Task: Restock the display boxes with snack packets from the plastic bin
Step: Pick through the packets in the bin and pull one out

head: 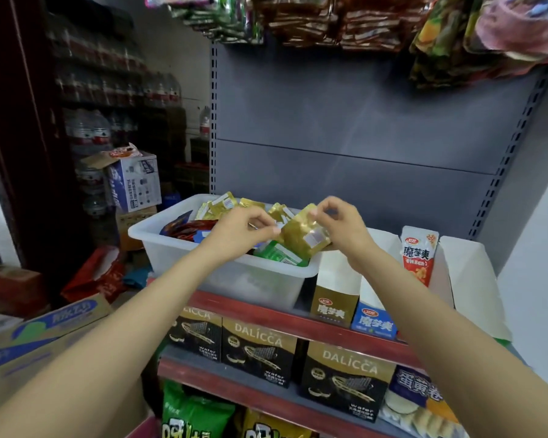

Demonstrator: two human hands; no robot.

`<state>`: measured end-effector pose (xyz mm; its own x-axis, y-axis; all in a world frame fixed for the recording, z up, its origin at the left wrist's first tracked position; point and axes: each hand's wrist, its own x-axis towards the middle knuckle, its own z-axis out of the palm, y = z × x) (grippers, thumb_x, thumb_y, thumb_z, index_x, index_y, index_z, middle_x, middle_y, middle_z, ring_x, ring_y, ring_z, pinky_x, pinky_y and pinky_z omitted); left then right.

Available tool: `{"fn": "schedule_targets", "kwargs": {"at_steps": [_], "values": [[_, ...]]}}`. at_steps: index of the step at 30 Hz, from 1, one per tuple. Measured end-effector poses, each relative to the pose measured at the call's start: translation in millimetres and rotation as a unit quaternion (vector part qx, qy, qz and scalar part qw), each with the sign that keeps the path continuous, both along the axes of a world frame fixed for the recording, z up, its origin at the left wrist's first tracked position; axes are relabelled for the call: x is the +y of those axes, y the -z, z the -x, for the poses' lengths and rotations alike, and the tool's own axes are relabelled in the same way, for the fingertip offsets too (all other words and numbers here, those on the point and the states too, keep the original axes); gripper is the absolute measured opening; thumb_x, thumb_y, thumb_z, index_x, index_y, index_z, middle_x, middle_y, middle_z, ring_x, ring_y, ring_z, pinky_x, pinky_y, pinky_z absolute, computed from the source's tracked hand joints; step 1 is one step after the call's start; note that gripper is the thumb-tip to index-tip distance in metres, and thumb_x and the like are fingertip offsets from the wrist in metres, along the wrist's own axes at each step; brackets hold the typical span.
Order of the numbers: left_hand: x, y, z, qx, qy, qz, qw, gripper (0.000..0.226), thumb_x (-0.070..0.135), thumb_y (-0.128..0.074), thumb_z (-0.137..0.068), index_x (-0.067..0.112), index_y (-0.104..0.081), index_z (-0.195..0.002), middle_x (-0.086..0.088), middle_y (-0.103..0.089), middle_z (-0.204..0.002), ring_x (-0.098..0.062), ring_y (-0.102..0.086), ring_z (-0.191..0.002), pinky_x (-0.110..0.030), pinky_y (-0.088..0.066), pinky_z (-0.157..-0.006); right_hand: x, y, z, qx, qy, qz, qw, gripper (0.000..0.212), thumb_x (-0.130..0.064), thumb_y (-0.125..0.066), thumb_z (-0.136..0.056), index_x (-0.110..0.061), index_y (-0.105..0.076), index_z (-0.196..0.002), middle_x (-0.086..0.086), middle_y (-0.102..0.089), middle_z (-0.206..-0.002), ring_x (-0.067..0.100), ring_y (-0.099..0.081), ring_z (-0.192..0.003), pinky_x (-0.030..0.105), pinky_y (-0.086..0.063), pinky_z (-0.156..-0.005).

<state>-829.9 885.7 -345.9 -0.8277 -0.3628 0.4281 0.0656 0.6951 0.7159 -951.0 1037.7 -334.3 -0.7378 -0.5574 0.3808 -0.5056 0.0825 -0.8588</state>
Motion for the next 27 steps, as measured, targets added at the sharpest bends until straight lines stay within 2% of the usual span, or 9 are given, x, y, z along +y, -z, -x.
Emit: {"fn": "schedule_targets", "kwargs": {"at_steps": [4,7,9,12,14,16,21,24,27], "values": [[15,-14,6,0.045,-0.014,-0.184,0.982,0.022,0.021,-0.051,-0.096,0.008,-0.065,-0.083,-0.006,-0.068,-0.078,-0.006,-0.063,-0.056,-0.016,-0.05,-0.055,10,-6,9,-0.028,0.077,0.07,0.994,0.016,-0.022,-0.047,-0.098,-0.018,-0.046,-0.083,0.008,-0.058,-0.097,0.027,-0.063,-0.087,0.043,-0.059,-0.061],[34,-22,17,-0.023,0.017,-0.262,0.965,0.038,0.032,-0.046,-0.098,-0.003,-0.061,-0.103,-0.017,-0.07,-0.096,-0.017,-0.071,-0.079,-0.024,-0.057,-0.073,20,-10,6,0.061,0.107,0.117,0.985,0.014,-0.02,-0.048,-0.097,-0.016,-0.046,-0.084,0.006,-0.06,-0.079,0.021,-0.061,-0.076,0.031,-0.052,-0.063],[49,-28,28,-0.04,0.062,-0.347,0.935,0.046,0.038,-0.046,-0.098,-0.004,-0.051,-0.116,-0.022,-0.066,-0.106,-0.026,-0.07,-0.09,-0.032,-0.057,-0.08,29,-12,-2,0.124,0.059,0.125,0.983,0.014,-0.017,-0.055,-0.094,-0.015,-0.051,-0.08,0.0,-0.061,-0.07,0.016,-0.06,-0.069,0.021,-0.049,-0.06],[69,-37,43,0.006,0.095,-0.446,0.89,0.044,0.037,-0.048,-0.097,-0.003,-0.047,-0.115,-0.017,-0.07,-0.088,-0.025,-0.07,-0.075,-0.036,-0.058,-0.071,45,-11,-9,0.15,-0.033,0.074,0.985,0.012,-0.02,-0.066,-0.087,-0.019,-0.064,-0.075,-0.005,-0.068,-0.072,0.009,-0.064,-0.069,0.019,-0.05,-0.065],[82,-40,51,0.028,0.095,-0.45,0.887,0.024,0.024,-0.05,-0.097,0.001,-0.054,-0.096,-0.011,-0.067,-0.069,-0.02,-0.065,-0.061,-0.026,-0.055,-0.053,56,-9,-8,0.138,-0.066,0.031,0.988,0.011,-0.023,-0.066,-0.086,-0.022,-0.07,-0.076,-0.004,-0.071,-0.076,0.009,-0.066,-0.073,0.024,-0.051,-0.07],[94,-38,59,0.039,0.105,-0.43,0.896,0.012,0.003,-0.052,-0.091,-0.002,-0.057,-0.081,-0.014,-0.059,-0.07,-0.021,-0.056,-0.061,-0.02,-0.05,-0.047,66,-7,-3,0.122,-0.058,0.029,0.99,0.014,-0.02,-0.061,-0.089,-0.017,-0.072,-0.082,-0.001,-0.071,-0.081,0.009,-0.066,-0.078,0.024,-0.051,-0.073],[117,-24,74,0.039,0.117,-0.389,0.913,0.027,-0.009,-0.049,-0.089,0.004,-0.065,-0.106,-0.009,-0.07,-0.093,-0.019,-0.066,-0.075,-0.03,-0.057,-0.07,90,-4,14,0.011,-0.003,0.151,0.988,0.017,-0.004,-0.054,-0.092,-0.015,-0.066,-0.096,-0.001,-0.07,-0.097,0.007,-0.067,-0.089,0.018,-0.054,-0.072],[122,-17,82,0.045,0.081,-0.352,0.931,0.035,-0.012,-0.05,-0.087,0.003,-0.06,-0.117,-0.011,-0.068,-0.108,-0.024,-0.067,-0.09,-0.038,-0.056,-0.076,90,1,21,0.047,0.092,0.099,0.99,0.032,0.0,-0.061,-0.087,-0.018,-0.056,-0.114,-0.002,-0.06,-0.115,0.008,-0.059,-0.105,0.014,-0.052,-0.075],[119,-15,85,0.055,0.068,-0.322,0.943,0.041,-0.012,-0.054,-0.086,0.008,-0.055,-0.121,-0.01,-0.066,-0.113,-0.027,-0.066,-0.099,-0.044,-0.055,-0.083,89,-2,31,0.01,0.117,0.067,0.991,0.063,-0.002,-0.065,-0.085,-0.027,-0.038,-0.136,0.0,-0.053,-0.128,0.014,-0.053,-0.115,0.034,-0.052,-0.09]]}}
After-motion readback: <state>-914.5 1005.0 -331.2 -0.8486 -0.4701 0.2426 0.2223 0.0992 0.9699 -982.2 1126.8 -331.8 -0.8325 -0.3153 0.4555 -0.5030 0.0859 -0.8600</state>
